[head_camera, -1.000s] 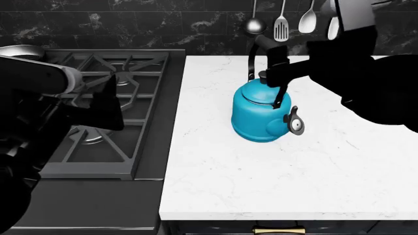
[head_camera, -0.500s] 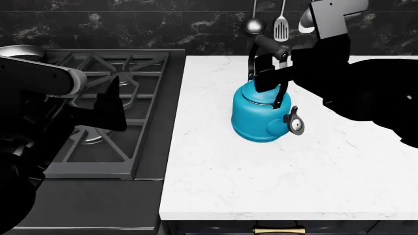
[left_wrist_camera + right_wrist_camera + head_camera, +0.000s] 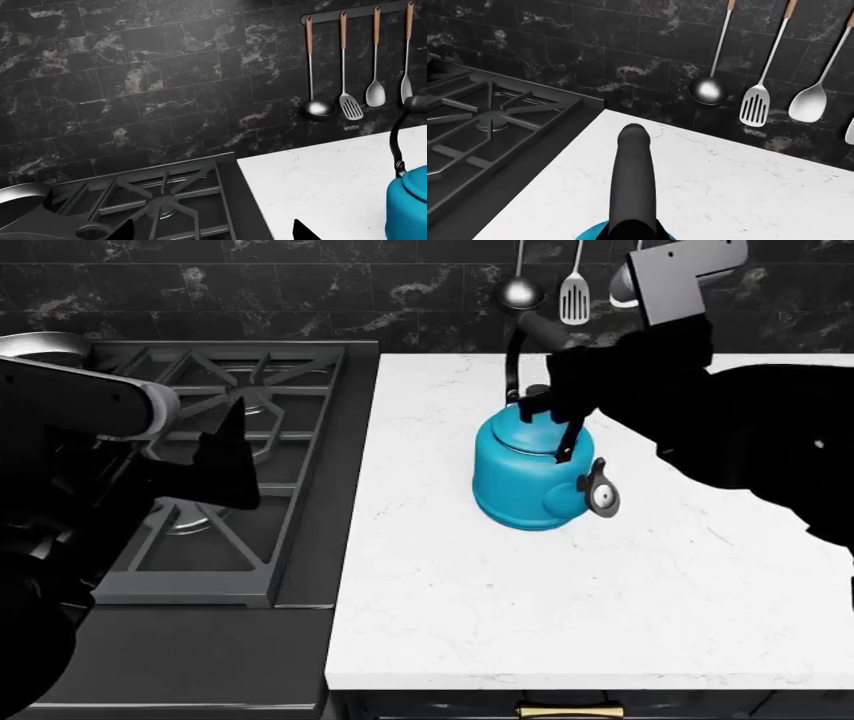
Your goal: Pick the kettle from the counter and place it on a stove burner. Then turn the burner on.
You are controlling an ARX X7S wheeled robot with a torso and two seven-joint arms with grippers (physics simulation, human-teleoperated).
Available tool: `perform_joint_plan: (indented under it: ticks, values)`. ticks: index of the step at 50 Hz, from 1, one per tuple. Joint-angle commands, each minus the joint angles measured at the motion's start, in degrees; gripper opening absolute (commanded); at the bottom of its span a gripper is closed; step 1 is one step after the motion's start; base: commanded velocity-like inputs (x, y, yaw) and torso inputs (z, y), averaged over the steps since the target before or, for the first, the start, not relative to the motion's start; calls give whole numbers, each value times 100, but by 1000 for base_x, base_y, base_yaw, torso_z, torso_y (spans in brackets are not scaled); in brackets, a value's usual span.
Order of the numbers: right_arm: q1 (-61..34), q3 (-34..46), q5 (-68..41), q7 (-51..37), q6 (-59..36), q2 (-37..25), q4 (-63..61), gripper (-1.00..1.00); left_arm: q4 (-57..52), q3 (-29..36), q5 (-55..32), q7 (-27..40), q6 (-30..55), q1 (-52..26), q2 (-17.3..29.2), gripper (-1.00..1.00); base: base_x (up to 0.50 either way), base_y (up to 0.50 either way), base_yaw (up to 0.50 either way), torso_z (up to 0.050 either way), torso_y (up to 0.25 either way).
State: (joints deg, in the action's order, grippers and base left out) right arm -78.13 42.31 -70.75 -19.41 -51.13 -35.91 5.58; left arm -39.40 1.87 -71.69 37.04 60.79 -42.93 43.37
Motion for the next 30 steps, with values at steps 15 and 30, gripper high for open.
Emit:
perform_joint_plan:
  ticks: [15, 30]
  values:
    - [-140, -408, 335, -838, 541, -82, -265, -100, -129, -205, -512, 314, 80, -149, 187, 100, 0, 0, 0, 0, 1]
    - [-164, -518, 280, -1099, 534, -223, -662, -100, -183, -293, -698, 414, 70, -189, 286, 100, 0, 0, 0, 0, 1]
